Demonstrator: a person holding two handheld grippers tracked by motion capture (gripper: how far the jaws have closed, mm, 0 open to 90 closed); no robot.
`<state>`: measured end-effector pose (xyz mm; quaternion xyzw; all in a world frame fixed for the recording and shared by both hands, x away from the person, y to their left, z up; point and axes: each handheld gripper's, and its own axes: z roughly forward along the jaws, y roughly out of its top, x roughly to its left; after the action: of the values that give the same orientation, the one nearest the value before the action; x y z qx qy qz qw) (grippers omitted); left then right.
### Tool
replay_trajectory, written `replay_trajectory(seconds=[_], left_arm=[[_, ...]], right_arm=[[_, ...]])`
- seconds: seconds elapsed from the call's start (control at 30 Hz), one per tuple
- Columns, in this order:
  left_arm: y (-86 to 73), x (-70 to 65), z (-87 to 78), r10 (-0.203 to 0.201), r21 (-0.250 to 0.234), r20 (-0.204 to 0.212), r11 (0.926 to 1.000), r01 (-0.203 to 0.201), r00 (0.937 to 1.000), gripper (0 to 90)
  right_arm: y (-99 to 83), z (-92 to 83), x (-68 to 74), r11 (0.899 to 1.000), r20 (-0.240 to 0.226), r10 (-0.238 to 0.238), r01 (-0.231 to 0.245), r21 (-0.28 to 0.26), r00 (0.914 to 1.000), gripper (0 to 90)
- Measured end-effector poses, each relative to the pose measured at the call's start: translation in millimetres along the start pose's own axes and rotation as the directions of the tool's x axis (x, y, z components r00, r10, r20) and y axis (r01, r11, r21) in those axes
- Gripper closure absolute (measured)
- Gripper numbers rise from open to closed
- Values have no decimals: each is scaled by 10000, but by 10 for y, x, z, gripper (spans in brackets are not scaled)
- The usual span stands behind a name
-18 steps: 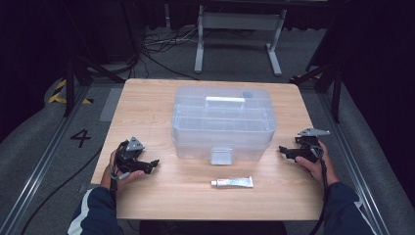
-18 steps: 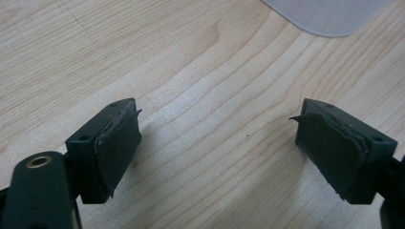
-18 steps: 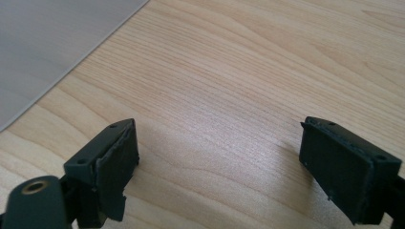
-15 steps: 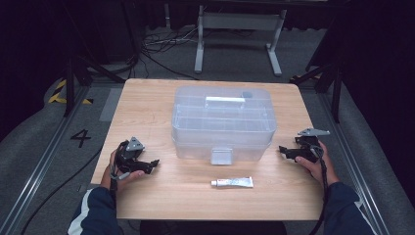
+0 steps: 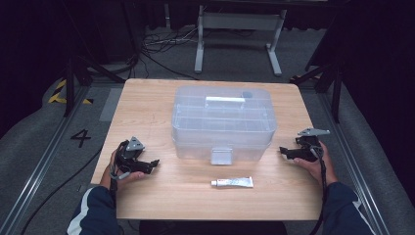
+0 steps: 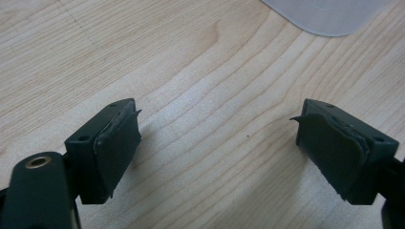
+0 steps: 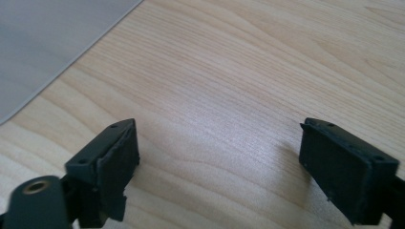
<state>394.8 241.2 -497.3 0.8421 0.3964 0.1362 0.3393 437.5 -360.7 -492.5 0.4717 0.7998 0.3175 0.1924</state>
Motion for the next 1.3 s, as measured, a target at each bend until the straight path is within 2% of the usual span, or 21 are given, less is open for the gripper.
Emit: replay_trajectory(seconds=[0.1, 0.17, 0.27, 0.33, 0.4, 0.5, 0.73, 0.9, 1.0, 1.3], left_arm=[[1, -3, 0, -38, 13, -4, 10000, 38, 10000, 147], [1, -7, 0, -60, 11, -48, 10000, 60, 10000, 147], [1, -10, 0, -84, 5, -66, 10000, 84, 9999, 147], [0, -11, 1, -90, -11, -72, 10000, 90, 9999, 147], [0, -11, 1, -87, -9, -72, 10000, 87, 9999, 147], [0, -11, 1, -89, -12, -76, 10000, 89, 9999, 147], [0, -13, 1, -101, -10, -90, 9999, 101, 9999, 147], [2, -17, 2, -132, -4, -111, 9999, 132, 9999, 146], [4, -23, 5, -186, -9, -158, 9998, 186, 9997, 144], [3, -23, 5, -181, -13, -161, 9998, 181, 9997, 144]], right_arm=[[17, -28, 22, 9998, -8, -144, 144, 111, 9999, 194], [43, -64, 54, 9995, -210, -323, 324, 53, 9993, 205], [114, -157, 94, 9985, -505, -401, 381, -403, 9979, 212], [146, -217, 140, 9959, -609, -686, 647, -636, 9958, 213], [176, -271, 197, 9930, -579, -936, 890, -776, 9939, 214], [202, -314, 234, 9918, -708, -990, 926, -885, 9926, 218], [265, -443, 380, 9831, -884, -1519, 1413, -1162, 9844, 221], [293, -497, 427, 9805, -1030, -1586, 1444, -1330, 9820, 224], [305, -524, 457, 9775, -1054, -1790, 1647, -1315, 9782, 229], [368, -692, 512, 9659, -1138, -1968, 1726, -1931, 9738, 229]])
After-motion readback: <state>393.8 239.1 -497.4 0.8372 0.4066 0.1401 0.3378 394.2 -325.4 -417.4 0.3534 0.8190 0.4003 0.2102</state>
